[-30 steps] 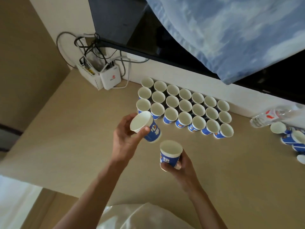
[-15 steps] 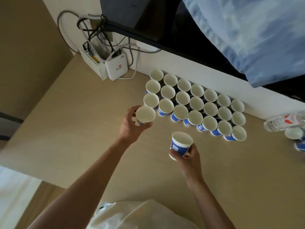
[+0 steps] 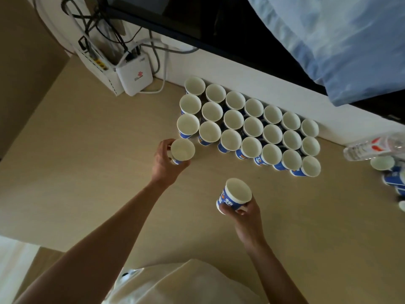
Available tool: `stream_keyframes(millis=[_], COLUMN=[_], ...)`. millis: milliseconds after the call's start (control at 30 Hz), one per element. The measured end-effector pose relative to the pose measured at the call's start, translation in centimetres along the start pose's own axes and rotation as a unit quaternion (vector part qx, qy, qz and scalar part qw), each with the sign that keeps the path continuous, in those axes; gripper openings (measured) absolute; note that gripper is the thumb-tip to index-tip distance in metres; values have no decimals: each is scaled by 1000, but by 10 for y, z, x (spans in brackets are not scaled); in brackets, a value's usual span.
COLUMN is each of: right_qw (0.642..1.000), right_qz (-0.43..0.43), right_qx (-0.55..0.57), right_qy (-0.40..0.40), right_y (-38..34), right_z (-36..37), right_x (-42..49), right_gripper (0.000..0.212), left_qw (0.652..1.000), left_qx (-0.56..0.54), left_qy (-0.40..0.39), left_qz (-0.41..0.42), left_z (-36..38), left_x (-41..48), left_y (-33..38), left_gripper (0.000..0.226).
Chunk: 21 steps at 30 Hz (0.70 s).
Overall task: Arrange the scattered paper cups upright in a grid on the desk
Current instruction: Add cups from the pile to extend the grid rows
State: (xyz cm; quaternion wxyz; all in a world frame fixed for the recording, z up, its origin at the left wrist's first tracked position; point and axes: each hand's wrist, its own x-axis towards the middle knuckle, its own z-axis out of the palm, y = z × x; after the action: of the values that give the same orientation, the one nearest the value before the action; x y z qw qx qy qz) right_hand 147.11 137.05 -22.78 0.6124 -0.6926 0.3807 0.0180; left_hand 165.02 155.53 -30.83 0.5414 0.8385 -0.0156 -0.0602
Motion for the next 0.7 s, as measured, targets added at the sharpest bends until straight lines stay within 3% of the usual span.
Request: stream_keyframes(millis=[700], right_qw=[999], right_qz=[15], right_qx=[-19], right_qy=[-33], right_y=[10], right_z=[10], right_x=[3], right_gripper=[66], left_qw=[1000], left_qx=[3], left_qy=[-3], left_qz=[20], left_z=[4], left_x=[20], left_y=[-3], left_gripper=[70])
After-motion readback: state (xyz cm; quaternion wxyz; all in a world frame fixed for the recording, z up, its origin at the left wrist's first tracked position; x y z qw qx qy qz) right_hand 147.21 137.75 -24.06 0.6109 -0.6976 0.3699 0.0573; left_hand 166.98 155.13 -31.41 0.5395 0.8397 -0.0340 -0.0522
